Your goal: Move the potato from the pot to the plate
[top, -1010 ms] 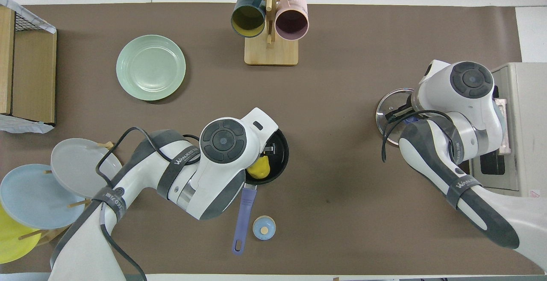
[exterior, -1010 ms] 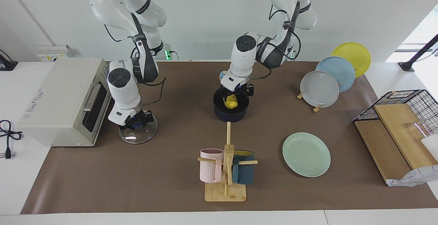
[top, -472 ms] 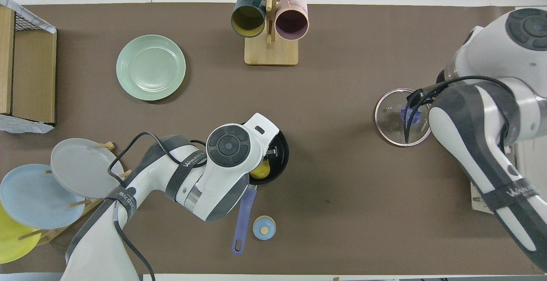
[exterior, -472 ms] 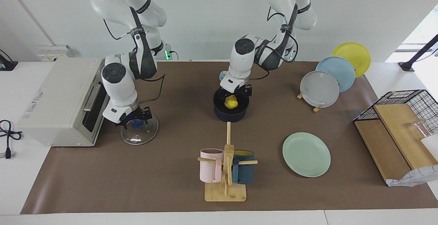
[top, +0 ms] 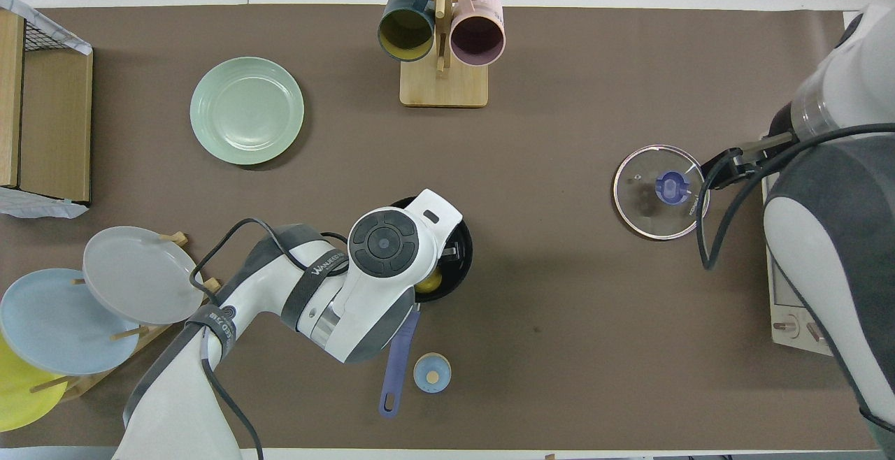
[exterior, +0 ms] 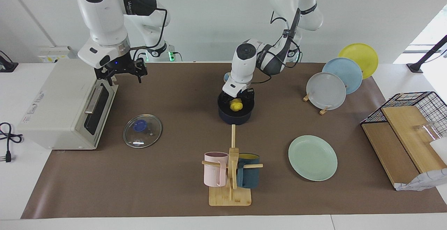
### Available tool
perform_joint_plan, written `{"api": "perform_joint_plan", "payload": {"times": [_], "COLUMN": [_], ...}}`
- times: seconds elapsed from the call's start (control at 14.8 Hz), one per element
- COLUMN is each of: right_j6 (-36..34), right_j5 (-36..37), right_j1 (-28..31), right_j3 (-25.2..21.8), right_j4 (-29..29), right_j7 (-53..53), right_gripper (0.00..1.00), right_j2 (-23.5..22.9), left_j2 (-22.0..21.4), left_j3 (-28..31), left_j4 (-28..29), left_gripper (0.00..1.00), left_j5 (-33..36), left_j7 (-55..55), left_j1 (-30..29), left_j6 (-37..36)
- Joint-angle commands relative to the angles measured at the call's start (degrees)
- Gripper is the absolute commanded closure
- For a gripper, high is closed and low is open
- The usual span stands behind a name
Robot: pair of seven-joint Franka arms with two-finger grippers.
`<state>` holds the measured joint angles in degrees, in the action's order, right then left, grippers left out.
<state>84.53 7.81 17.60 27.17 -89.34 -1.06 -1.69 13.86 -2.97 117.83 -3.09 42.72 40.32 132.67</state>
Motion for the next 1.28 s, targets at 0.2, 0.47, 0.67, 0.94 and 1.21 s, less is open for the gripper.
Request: {"api": "perform_joint_plan", "payload": {"times": [0.2, 0.47, 0.67, 0.94, 1.21], "right_j6": [-1.2, -1.2, 0.0, 1.5, 1.2], "right_j5": [-2.1, -2.1, -2.1, -2.1, -2.5], "right_j1": [-5.9, -18.0, -17.9, -16.3, -14.3], "right_j3": [-7.8, -20.1, -21.2, -21.1, -20.8], "right_j4": [-1.8, -3.8, -6.5, -7.2, -6.6], "right_j7": [3.9, 3.7, 3.5, 3.5, 3.4], "right_gripper": [0.0, 0.0, 0.0, 0.0, 0.0], "right_j2": [2.3, 5.4, 6.6, 6.7, 5.8], "left_j2": [0.3, -0.1, -1.6, -4.3, -4.7], "left_j3": [1.0, 1.0, 1.1, 1.3, 1.5], "left_j4": [0.7, -0.3, -2.7, -8.7, -21.1], "left_gripper": [0.76, 1.0, 1.0, 1.0, 1.0], "left_j5": [-0.8, -0.7, -0.8, -0.8, -3.8], "left_j7": [-0.4, -0.4, -0.4, -0.6, -4.6], "left_j1": [0.9, 0.4, -0.7, -2.9, -9.6], "left_j6": [0.5, -1.4, -6.3, -15.3, -27.2]}}
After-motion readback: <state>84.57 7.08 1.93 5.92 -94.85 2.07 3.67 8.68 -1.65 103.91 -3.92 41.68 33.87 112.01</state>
